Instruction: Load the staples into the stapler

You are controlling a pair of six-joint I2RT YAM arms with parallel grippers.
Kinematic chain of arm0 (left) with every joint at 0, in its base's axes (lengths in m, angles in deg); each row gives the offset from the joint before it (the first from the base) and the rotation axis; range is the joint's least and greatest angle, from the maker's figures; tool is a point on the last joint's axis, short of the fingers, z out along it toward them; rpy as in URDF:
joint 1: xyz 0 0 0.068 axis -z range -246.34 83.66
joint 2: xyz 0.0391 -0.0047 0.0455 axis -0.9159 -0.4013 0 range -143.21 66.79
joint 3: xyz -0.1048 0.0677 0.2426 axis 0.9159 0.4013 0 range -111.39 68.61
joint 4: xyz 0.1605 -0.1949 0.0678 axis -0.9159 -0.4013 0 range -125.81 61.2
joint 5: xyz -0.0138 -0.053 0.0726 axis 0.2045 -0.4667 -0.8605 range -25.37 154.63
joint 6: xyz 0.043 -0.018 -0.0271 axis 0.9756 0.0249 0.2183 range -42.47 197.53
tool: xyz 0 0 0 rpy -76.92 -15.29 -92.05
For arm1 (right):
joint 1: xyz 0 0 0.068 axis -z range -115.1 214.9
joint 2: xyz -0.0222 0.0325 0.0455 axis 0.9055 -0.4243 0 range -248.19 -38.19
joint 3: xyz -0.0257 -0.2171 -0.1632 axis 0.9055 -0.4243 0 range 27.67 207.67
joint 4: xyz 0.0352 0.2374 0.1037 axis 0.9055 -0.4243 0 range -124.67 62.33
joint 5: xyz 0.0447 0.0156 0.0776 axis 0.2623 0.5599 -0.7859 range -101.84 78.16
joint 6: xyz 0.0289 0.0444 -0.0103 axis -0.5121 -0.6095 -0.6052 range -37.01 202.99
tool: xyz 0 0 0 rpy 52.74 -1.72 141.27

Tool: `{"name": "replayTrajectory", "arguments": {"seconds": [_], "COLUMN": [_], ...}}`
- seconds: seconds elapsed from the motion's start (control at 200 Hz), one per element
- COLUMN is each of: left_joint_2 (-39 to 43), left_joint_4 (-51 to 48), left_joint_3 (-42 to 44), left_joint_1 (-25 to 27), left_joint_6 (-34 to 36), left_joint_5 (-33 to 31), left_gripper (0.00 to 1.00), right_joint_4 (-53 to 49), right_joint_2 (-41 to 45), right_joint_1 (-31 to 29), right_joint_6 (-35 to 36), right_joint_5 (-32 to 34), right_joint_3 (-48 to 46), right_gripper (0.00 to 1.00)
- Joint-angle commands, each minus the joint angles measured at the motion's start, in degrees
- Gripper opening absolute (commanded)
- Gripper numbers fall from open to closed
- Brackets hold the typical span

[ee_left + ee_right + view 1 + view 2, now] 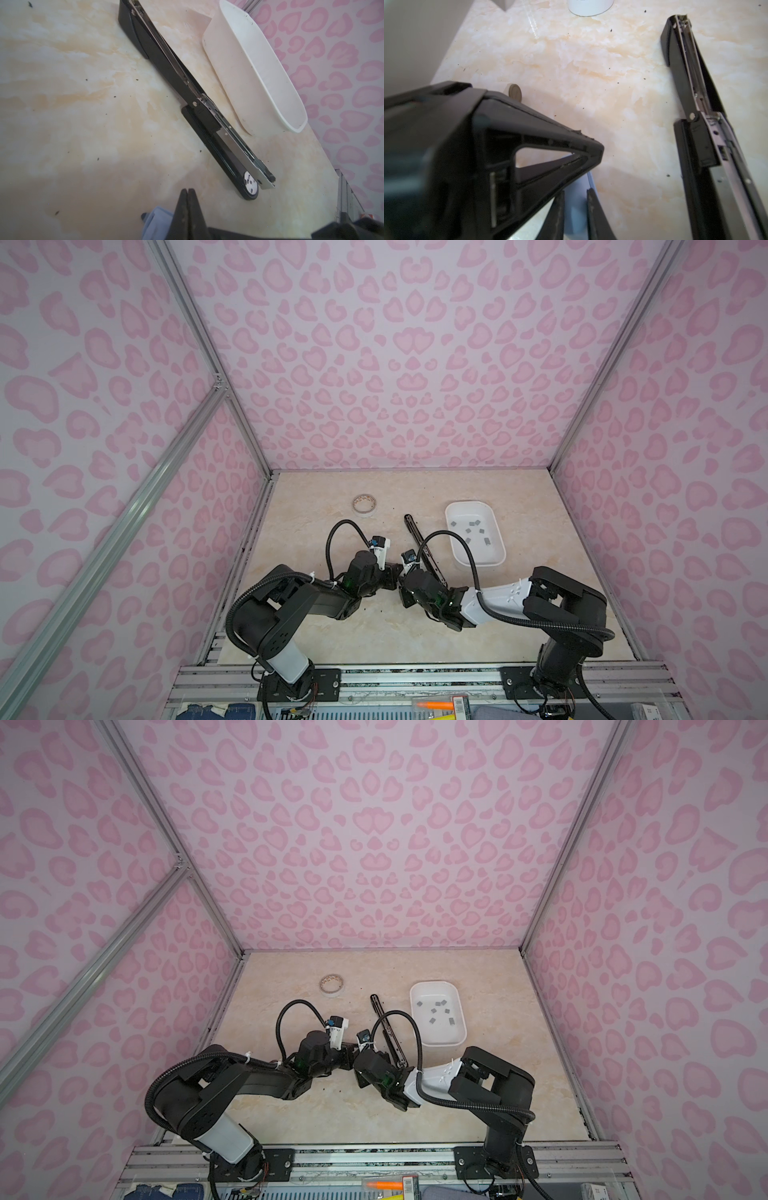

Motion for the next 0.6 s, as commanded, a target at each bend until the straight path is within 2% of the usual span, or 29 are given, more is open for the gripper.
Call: {"name": "replayTrajectory", "arguments": {"seconds": [0.0,0.26,0.595], "left_joint_2": [-0.8,-2.6,-5.4], "left_joint_4": [0.4,0.5,1.8], "left_joint_3": [-0.4,-1.8,-2.4], "left_joint_1": [0.2,0.2,0.2], "left_joint_6": [0.2,0.1,-0.6], "left_joint_5": [2.6,3.3,3.3], "left_gripper": [0.04,0.04,0.04], "right_joint_4": [-5.4,-5.1,0.1], "right_joint_2": [-1.2,-1.3,-2.5], "right_joint_1": [-0.1,1.5,2.1], "right_joint_6": [-1.3,-3.7,-6.3], "right_joint_5": [-1.2,-0.7,-3.8], "right_joint_3": [-1.2,-3.4,-6.9], "right_gripper": [0.19,0.17,0.16]}}
